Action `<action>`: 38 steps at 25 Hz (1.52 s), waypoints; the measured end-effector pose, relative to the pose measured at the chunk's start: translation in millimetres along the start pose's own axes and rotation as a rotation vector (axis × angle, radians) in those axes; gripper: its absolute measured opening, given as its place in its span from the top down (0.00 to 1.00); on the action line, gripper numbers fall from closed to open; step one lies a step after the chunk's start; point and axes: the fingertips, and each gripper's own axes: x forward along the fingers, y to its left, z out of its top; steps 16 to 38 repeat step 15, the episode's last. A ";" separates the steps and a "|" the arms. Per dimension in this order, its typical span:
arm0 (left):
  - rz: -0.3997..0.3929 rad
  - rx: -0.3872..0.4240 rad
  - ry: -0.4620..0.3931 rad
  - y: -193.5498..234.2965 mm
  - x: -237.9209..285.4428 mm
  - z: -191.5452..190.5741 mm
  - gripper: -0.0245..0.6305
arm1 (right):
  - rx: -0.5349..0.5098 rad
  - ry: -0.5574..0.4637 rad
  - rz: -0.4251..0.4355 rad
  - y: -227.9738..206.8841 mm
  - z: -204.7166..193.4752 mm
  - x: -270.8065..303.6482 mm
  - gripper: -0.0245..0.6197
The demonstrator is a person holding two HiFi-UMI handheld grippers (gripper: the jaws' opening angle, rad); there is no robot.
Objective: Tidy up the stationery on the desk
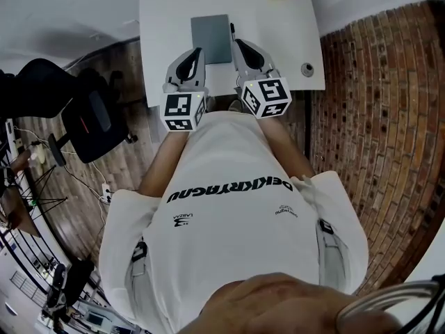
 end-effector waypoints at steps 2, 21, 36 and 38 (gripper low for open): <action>0.003 -0.005 -0.005 1.0 0.1 1.3 0.97 | 0.003 0.004 -0.003 -1.0 -0.5 0.3 0.97; 0.006 0.024 -0.014 1.4 8.5 3.9 0.97 | -0.005 0.010 -0.005 -9.6 -2.7 5.6 0.97; 0.006 0.024 -0.014 1.4 8.5 3.9 0.97 | -0.005 0.010 -0.005 -9.6 -2.7 5.6 0.97; 0.006 0.024 -0.014 1.4 8.5 3.9 0.97 | -0.005 0.010 -0.005 -9.6 -2.7 5.6 0.97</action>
